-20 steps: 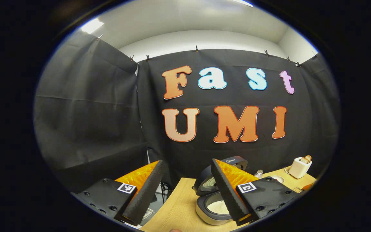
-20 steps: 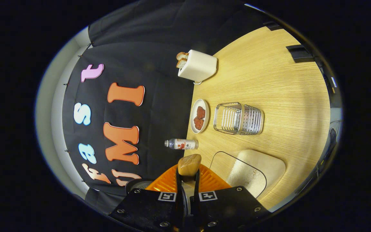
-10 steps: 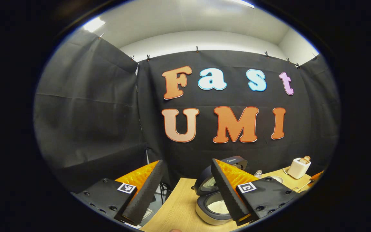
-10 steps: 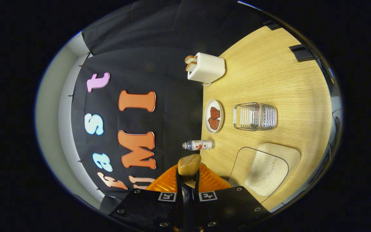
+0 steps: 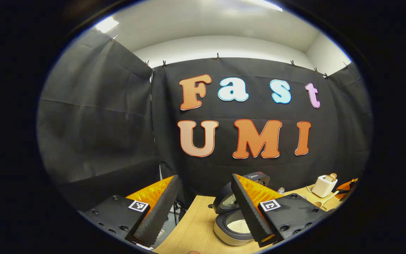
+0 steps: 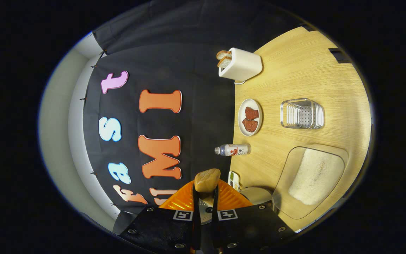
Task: Close the left gripper, press the button to open the rice cooker; take a wooden spoon from the chopstick holder with the right hand, scoop a spoonful of rice and pour it into the rice cooker, then put the wooden spoon back into the chopstick holder.
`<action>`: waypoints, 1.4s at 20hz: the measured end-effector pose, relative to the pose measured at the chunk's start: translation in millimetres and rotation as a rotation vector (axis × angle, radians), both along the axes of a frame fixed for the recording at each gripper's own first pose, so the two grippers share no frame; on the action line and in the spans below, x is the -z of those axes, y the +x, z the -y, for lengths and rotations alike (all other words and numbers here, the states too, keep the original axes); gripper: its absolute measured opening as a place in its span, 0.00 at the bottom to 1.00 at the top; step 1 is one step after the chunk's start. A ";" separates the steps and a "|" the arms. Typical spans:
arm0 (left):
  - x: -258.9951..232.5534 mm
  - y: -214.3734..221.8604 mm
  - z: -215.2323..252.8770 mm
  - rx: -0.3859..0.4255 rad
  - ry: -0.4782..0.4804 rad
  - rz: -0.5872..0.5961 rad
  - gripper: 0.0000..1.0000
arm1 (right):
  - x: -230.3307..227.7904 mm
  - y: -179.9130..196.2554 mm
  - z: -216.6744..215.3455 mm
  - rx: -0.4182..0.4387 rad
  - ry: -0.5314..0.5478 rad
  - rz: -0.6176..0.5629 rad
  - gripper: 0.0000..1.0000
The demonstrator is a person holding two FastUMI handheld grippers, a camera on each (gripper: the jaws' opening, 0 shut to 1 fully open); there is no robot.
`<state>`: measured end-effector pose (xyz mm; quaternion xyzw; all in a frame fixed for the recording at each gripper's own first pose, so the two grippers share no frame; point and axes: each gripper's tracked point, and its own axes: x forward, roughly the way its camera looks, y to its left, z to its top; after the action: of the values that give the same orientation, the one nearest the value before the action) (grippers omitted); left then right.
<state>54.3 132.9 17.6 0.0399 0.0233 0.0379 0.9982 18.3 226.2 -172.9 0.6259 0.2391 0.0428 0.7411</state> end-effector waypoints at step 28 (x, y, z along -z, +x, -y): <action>-5.1 -32.5 -85.8 -0.098 -0.020 -0.012 0.99 | -61.4 70.3 -197.9 -0.254 -0.296 0.149 0.11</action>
<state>21.9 218.7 22.7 0.0291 0.0316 0.0865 0.9953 88.6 424.2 -111.6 0.4703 0.2641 0.1465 0.8293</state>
